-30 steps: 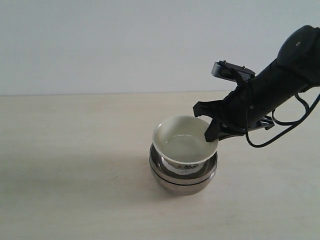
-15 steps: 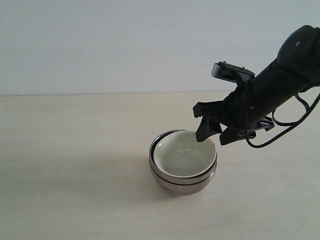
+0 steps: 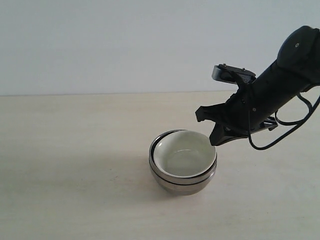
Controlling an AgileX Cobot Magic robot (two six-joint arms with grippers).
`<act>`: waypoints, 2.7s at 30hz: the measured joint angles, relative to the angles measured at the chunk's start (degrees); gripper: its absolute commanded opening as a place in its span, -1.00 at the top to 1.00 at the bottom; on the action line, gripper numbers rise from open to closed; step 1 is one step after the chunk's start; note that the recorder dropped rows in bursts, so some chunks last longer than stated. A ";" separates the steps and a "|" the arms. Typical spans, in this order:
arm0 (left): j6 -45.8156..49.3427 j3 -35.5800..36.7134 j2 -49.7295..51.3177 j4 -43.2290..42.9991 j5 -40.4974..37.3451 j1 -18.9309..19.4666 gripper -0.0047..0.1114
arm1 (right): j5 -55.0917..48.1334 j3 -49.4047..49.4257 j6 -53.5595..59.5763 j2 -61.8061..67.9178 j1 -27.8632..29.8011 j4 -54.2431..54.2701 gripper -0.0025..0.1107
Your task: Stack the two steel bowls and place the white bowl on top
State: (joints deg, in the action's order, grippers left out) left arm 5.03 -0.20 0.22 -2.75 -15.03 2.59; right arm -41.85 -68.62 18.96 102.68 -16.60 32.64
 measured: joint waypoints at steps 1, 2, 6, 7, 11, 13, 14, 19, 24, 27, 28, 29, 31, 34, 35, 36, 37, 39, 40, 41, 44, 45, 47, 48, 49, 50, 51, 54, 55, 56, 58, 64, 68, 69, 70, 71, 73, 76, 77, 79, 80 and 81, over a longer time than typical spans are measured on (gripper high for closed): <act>0.00 0.00 0.00 0.00 0.00 0.00 0.85 | 0.00 0.00 -0.11 0.00 0.00 0.00 0.96; 0.00 0.00 0.00 0.00 0.00 0.00 0.85 | 0.00 0.00 -0.11 0.00 0.00 0.00 0.96; 0.00 0.00 0.00 0.00 0.00 0.00 0.85 | 0.00 0.00 -0.20 0.00 0.00 -0.08 0.96; 0.00 0.00 0.00 0.00 0.00 0.00 0.85 | -0.10 0.00 -0.36 0.00 0.00 -0.08 0.96; 0.00 0.00 0.00 0.00 0.00 0.00 0.85 | -0.05 0.00 -0.58 0.00 0.00 -0.23 0.96; 0.00 0.00 0.00 0.00 0.00 0.00 0.85 | -0.05 0.00 -0.58 0.00 0.00 -0.23 0.96; 0.00 0.00 0.00 0.00 0.00 0.00 0.85 | -0.05 0.00 -0.58 0.00 0.00 -0.23 0.96; 0.00 0.00 0.00 0.00 0.00 0.00 0.85 | 0.05 0.00 -0.58 0.00 0.00 -0.23 0.96; 0.00 0.00 0.00 0.00 0.00 0.00 0.85 | 0.17 0.00 -0.80 0.00 0.00 -0.23 0.96; 0.00 0.00 0.00 0.00 0.00 0.00 0.85 | 0.17 0.00 -0.93 0.46 0.00 -0.23 0.96; 0.00 0.00 0.00 0.00 0.00 0.00 0.85 | 0.17 0.00 -0.93 1.36 0.00 -0.23 0.96; 0.00 0.00 0.00 0.00 0.00 0.00 0.85 | 0.17 0.00 -0.93 2.65 0.00 -0.23 0.96; 0.00 0.00 0.00 0.00 0.00 0.00 0.85 | 0.89 0.00 -0.93 3.41 0.00 -0.23 0.96; 0.00 0.00 0.00 0.00 0.00 0.00 0.85 | 1.59 0.00 -0.93 3.54 0.00 -0.23 0.96; 0.00 0.00 0.00 0.00 0.00 0.00 0.85 | 1.59 0.00 -0.93 3.27 0.00 -0.13 0.96; 0.00 0.00 0.00 0.00 0.00 0.00 0.85 | 1.70 0.00 -0.93 2.55 0.00 -0.13 0.96; 0.00 0.00 0.00 0.00 0.00 0.00 0.85 | 1.70 0.00 -0.93 2.04 0.00 -0.25 0.96; 0.00 0.00 0.00 0.00 0.00 0.00 0.85 | 1.70 0.00 -0.93 0.93 0.00 -0.25 0.96; 0.00 0.00 0.00 0.00 0.00 0.00 0.85 | 1.48 0.00 -0.93 0.35 0.00 -0.33 0.96; 0.00 0.00 0.00 0.00 0.00 0.00 0.85 | 1.49 0.00 -0.93 -0.04 0.00 -0.33 0.96; 0.00 0.00 0.00 0.00 0.00 0.00 0.85 | 1.49 0.00 -0.93 -1.10 0.00 -0.47 0.96; 0.00 0.00 0.00 0.00 0.00 0.00 0.85 | 1.49 0.00 -0.93 -2.17 0.00 -0.87 0.96; 0.00 0.00 0.00 0.00 0.00 0.00 0.85 | 2.06 0.63 -0.93 -4.29 0.00 -1.11 0.96; 0.00 0.00 0.00 0.00 0.00 0.00 0.85 | 3.10 1.51 -0.93 -5.49 0.00 -1.11 0.96; 0.00 0.00 0.00 0.00 0.00 0.00 0.85 | 4.63 2.81 -0.93 -6.94 0.00 -1.11 0.96; 0.00 0.00 0.00 0.00 0.00 0.00 0.85 | 6.16 4.46 -0.93 -8.60 0.00 -1.11 0.96; 0.00 0.00 0.00 0.00 0.00 0.00 0.85 | 8.45 6.40 -0.93 -10.47 0.00 -1.15 0.96; 0.00 0.00 0.00 0.00 0.00 0.00 0.85 | 19.54 16.40 -1.00 -19.60 0.00 -1.24 0.96; 0.00 0.00 0.00 0.00 0.00 0.00 0.85 | 21.97 19.00 -1.00 -22.05 0.00 -1.24 0.96; 0.00 0.00 0.00 0.00 0.00 0.00 0.85 | 25.29 22.91 -1.00 -26.26 0.00 -1.24 0.96; 0.00 0.00 0.00 0.00 0.00 0.00 0.85 | 28.25 29.22 -1.16 -32.43 0.00 0.30 0.96; 0.00 0.00 0.00 0.00 0.00 0.00 0.85 | 32.75 38.91 -1.61 -45.02 0.00 7.05 0.96; 0.00 0.00 0.00 0.00 0.00 0.00 0.85 | 33.56 43.22 -1.71 -52.07 0.00 8.13 0.96; 0.00 0.00 0.00 0.00 0.00 0.00 0.85 | 33.05 44.09 -1.71 -53.75 0.00 8.25 0.96; 0.00 0.00 0.00 0.00 0.00 0.00 0.85 | 31.98 44.89 -1.71 -55.58 0.00 8.25 0.96; 0.00 0.00 0.00 0.00 0.00 0.00 0.85 | 29.36 45.49 -1.85 -57.86 0.00 8.37 0.96; 0.00 0.00 0.00 0.00 0.00 0.00 0.85 | 26.50 45.76 -1.97 -59.77 0.00 8.46 0.96; 0.00 0.00 0.00 0.00 0.00 0.00 0.85 | 24.22 45.89 -2.07 -61.25 0.00 8.46 0.96; 0.00 0.00 0.00 0.00 0.00 0.00 0.85 | 23.96 45.89 -2.07 -61.48 0.00 8.46 0.96; 0.00 0.00 0.00 0.00 0.00 0.00 0.85 | 23.57 45.89 -2.07 -61.62 0.00 8.46 0.96; 0.00 0.00 0.00 0.00 0.00 0.00 0.85 | 23.56 45.89 -2.07 -61.62 0.00 8.46 0.96; 0.00 0.00 0.00 0.00 0.00 0.00 0.85 | 23.44 45.89 -2.07 -61.62 0.00 8.46 0.96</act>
State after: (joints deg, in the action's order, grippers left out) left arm 5.03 -0.20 0.22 -2.75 -15.03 2.59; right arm -18.41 -22.73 16.89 41.06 -16.60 41.10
